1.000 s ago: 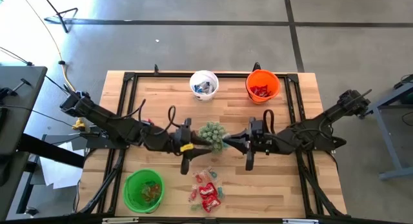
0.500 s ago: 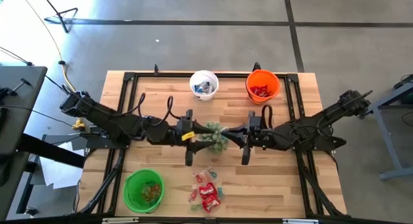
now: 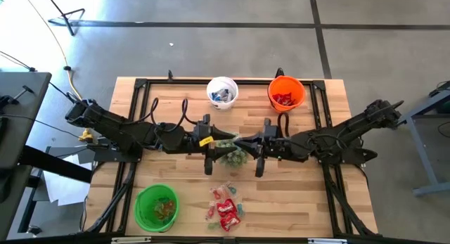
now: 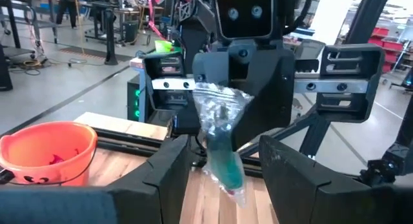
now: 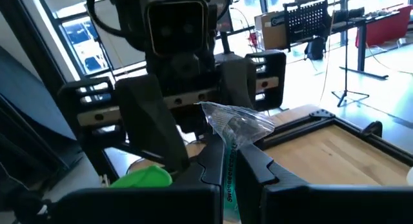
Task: Sort candy
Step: Put the blue gummy into the green bucket
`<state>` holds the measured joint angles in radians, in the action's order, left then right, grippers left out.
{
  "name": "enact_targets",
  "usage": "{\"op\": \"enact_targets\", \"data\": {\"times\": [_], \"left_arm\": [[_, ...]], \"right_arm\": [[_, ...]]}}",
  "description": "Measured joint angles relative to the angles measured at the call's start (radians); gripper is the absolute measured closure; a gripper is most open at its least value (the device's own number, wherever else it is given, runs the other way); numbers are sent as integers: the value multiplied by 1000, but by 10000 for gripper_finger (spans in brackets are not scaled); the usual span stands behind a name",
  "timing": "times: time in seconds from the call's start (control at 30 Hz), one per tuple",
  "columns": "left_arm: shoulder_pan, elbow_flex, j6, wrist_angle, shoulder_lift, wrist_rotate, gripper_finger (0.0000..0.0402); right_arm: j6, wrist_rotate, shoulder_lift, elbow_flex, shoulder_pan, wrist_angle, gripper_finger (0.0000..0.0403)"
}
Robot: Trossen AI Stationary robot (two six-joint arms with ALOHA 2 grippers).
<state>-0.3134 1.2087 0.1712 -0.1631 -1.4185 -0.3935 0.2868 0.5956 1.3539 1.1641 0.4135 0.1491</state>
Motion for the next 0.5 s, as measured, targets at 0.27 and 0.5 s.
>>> {"op": "enact_targets", "data": {"times": [0.27, 0.5], "left_arm": [[0, 0, 1, 2, 0, 0, 227], [0, 0, 1, 2, 0, 0, 228]], "right_arm": [[-43, -8, 9, 0, -28, 73, 396], [-69, -31, 9, 0, -28, 125, 396]]}}
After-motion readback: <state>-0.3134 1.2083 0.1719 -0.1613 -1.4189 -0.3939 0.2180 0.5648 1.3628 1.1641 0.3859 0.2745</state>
